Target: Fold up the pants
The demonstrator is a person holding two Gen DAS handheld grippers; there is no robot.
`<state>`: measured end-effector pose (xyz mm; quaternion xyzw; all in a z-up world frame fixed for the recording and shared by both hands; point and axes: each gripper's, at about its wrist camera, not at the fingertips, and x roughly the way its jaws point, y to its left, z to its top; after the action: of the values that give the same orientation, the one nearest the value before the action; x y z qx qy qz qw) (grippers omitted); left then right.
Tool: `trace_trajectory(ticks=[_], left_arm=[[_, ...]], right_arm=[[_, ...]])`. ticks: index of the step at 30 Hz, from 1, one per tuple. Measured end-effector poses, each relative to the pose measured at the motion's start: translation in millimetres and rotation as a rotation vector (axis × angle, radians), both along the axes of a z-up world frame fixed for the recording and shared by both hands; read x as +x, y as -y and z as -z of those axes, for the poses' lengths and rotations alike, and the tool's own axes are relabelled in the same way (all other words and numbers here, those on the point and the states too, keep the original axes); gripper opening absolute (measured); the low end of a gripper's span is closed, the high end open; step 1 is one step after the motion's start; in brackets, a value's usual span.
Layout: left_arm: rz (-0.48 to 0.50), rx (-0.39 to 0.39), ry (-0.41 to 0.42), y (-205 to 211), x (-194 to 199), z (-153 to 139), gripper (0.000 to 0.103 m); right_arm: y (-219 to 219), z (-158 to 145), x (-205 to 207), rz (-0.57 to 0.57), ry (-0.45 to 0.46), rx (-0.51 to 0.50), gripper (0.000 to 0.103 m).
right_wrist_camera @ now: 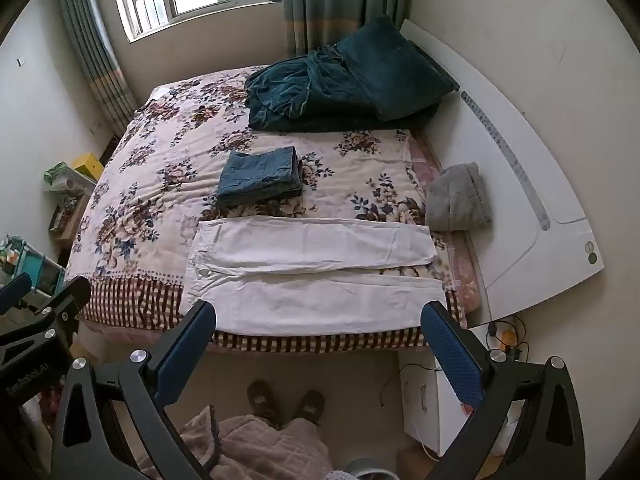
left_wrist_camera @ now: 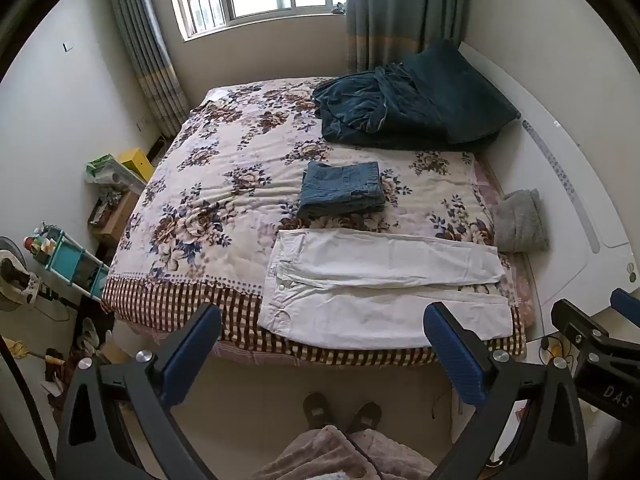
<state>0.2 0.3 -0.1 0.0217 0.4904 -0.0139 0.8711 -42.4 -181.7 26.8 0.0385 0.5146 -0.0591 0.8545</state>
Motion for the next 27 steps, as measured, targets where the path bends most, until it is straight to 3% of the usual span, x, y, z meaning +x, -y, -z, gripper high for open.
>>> trace_trajectory(ticks=[27], left_arm=[[0.004,0.021,0.039,-7,5,-18,0.103]], right_arm=[[0,-10,3,-0.015,0.016,-0.010,0.103]])
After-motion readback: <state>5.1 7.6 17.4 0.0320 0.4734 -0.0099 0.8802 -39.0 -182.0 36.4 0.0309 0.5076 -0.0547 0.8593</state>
